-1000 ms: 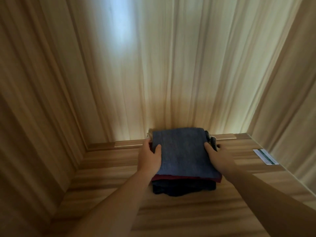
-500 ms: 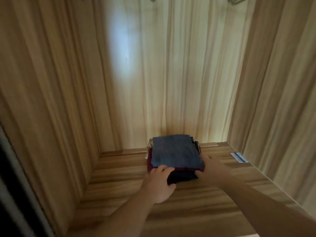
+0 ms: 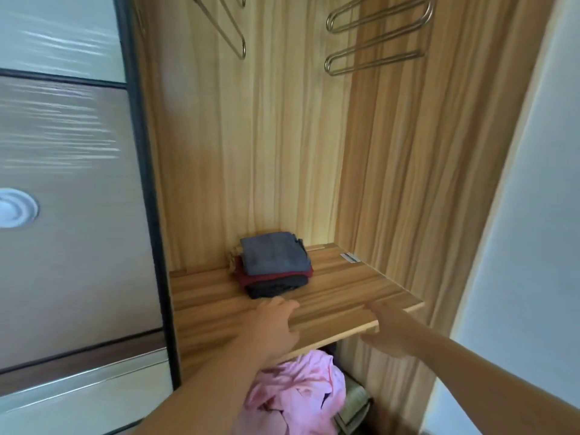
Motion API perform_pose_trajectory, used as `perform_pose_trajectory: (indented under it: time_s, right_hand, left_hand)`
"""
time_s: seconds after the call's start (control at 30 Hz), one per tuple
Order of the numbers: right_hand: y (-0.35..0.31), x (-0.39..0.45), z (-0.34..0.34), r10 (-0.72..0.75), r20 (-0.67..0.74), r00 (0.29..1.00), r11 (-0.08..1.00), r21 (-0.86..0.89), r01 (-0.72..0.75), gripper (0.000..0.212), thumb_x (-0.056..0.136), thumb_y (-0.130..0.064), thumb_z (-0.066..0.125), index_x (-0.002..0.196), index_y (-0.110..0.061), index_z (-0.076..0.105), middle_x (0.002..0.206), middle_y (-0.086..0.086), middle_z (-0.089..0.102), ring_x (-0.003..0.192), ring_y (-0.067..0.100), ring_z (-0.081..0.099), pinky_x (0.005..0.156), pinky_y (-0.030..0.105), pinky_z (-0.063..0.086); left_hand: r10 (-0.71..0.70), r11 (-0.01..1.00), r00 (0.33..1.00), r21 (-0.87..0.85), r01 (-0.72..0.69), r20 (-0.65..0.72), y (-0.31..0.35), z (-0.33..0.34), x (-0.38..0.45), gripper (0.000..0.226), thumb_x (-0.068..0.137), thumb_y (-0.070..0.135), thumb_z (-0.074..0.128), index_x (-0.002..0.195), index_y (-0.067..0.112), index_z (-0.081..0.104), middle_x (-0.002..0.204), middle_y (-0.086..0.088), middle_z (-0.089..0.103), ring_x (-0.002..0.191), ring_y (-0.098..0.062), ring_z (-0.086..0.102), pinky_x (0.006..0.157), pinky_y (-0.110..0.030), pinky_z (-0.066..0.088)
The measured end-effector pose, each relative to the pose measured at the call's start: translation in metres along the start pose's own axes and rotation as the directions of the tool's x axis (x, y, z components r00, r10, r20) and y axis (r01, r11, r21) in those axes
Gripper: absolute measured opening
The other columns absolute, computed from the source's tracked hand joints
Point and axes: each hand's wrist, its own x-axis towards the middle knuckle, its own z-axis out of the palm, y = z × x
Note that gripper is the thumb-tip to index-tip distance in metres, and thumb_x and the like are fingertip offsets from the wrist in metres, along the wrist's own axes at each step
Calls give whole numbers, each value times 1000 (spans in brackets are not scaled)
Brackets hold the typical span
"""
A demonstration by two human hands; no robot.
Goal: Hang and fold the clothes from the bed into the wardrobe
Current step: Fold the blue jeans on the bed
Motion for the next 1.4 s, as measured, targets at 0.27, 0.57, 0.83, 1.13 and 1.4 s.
perform_pose_trajectory:
  time_s: [0.27, 0.57, 0.83, 1.13, 1.4]
  right_hand:
    - [3, -126, -13, -15, -94, 995, 997, 71, 22, 68, 84, -37, 60, 146, -25, 33, 148, -1, 31, 130, 19, 42, 97, 29, 45]
    - [5, -247, -8, -47, -230, 972, 966, 236, 103, 60, 92, -32, 59, 145, -25, 34, 146, -1, 37, 128, 19, 45, 95, 20, 40]
    - [-49, -288, 2, -22, -285, 958, 938, 325, 118, 53, 86, -32, 59, 137, -28, 43, 132, 1, 49, 108, 22, 58, 84, 28, 48]
    - [-243, -242, 61, -117, -301, 946, 883, 405, 238, 47, 85, -34, 62, 127, -23, 47, 116, 1, 47, 103, 21, 52, 86, 30, 42]
    - [-399, -184, 114, 116, -177, 977, 542, 836, 87, 71, 89, -34, 64, 148, -21, 27, 142, 10, 38, 111, 25, 48, 87, 33, 44]
  left_hand:
    - [-1, 1000, 1000, -25, 0, -21, 35, -41, -99, 53, 90, 41, 53, 142, 34, 40, 145, 9, 41, 129, -17, 42, 107, -35, 38]
    - [-123, 986, 992, -116, 118, -33, 79, -70, -226, 50, 89, 39, 52, 138, 34, 44, 143, 8, 42, 126, -16, 44, 104, -34, 40]
    - [-98, 995, 990, -47, 94, -100, 64, -107, -289, 48, 89, 39, 52, 137, 34, 45, 141, 9, 43, 126, -16, 42, 103, -33, 40]
    - [-137, 941, 956, 266, 207, -260, -102, -184, -332, 56, 89, 41, 52, 142, 33, 36, 145, 6, 36, 133, -21, 33, 105, -39, 32]
    - [150, 752, 950, 656, 72, -275, -223, -222, -329, 71, 81, 31, 66, 145, 27, 35, 160, -7, 15, 148, -33, 5, 117, -54, 5]
